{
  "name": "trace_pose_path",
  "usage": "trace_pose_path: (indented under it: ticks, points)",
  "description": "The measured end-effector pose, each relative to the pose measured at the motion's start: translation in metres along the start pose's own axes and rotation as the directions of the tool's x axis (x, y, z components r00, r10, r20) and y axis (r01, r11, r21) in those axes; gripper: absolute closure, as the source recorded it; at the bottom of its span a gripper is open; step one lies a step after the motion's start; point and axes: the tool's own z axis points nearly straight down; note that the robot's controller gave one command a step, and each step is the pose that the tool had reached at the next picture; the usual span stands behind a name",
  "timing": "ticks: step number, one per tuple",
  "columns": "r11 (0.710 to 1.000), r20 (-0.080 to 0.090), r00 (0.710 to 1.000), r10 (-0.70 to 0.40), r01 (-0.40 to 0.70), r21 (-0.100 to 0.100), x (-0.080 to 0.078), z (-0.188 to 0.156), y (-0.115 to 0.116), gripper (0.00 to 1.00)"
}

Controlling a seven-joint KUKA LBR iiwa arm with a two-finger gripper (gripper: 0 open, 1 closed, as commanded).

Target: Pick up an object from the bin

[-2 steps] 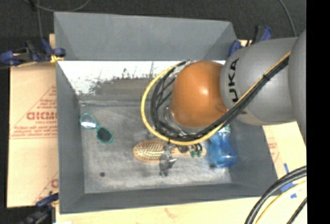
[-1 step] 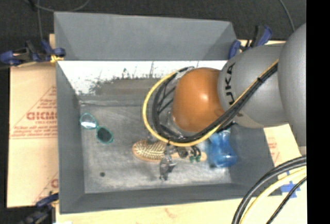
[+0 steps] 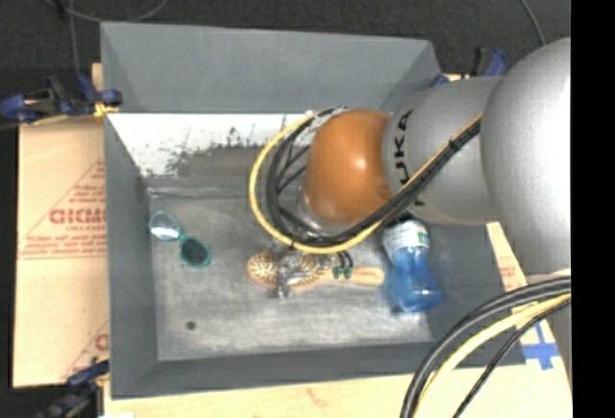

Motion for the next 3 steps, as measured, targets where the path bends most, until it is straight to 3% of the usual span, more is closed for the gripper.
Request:
trace_pose_path:
  ticks: [1, 2, 3]
  points:
    - [1.000, 0.000, 1.000, 0.001, -0.001, 0.000, 0.000, 0.000, 0.000, 1.00]
    - [1.000, -0.023, 1.000, 0.004, -0.004, -0.001, 0.002, -0.020, 0.001, 1.00]
    - [1.000, -0.037, 0.999, 0.014, -0.014, 0.000, -0.008, -0.088, 0.000, 1.00]
